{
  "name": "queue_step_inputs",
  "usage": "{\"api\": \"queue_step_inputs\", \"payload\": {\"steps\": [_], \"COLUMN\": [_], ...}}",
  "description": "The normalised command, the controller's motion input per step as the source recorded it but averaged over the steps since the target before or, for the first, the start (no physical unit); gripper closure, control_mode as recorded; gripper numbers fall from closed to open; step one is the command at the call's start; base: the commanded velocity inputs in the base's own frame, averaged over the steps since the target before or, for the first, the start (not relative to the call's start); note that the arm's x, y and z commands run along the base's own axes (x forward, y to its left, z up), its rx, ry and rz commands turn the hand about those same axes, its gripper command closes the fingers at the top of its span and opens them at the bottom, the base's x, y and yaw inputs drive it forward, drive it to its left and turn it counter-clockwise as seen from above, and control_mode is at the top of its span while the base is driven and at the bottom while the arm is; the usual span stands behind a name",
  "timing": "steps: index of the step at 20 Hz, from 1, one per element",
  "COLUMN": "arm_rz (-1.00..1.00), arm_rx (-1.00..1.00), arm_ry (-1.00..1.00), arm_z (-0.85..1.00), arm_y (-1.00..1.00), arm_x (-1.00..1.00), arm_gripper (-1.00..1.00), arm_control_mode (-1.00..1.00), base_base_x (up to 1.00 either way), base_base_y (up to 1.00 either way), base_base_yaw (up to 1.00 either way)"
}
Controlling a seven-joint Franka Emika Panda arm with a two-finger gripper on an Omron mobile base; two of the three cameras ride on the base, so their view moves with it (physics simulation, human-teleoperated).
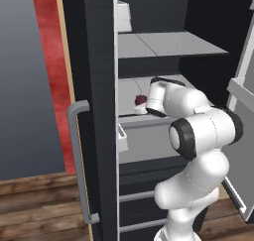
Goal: Move the beet and grapes from the top shelf to the second highest shelf to make space. Then, place the pitcher from the counter on the cleared top shelf.
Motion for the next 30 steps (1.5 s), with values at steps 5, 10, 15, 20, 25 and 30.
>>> {"api": "queue_step_inputs", "payload": {"steps": [5, 10, 15, 20, 25, 30], "arm_rz": [0.0, 0.0, 0.0, 0.0, 0.0, 0.0], "arm_rx": [0.0, 0.0, -0.03, -0.06, 0.0, 0.0], "arm_ry": [0.07, 0.0, 0.0, -0.07, -0.11, -0.04], "arm_z": [0.0, 0.0, 0.0, 0.12, 0.46, 0.15], "arm_y": [0.0, 0.0, 0.02, 0.06, -0.02, -0.15], "arm_x": [0.61, 0.65, 0.14, -0.17, -0.29, -0.3], "arm_gripper": [1.0, -1.0, -1.0, -1.0, -1.0, -1.0], "arm_control_mode": [-1.0, -1.0, -1.0, -1.0, -1.0, -1.0], "base_base_x": [0.0, 0.0, 0.0, 0.0, 0.0, 0.0], "base_base_y": [0.0, 0.0, 0.0, 0.0, 0.0, 0.0], "base_base_yaw": [0.0, 0.0, 0.0, 0.0, 0.0, 0.0]}}
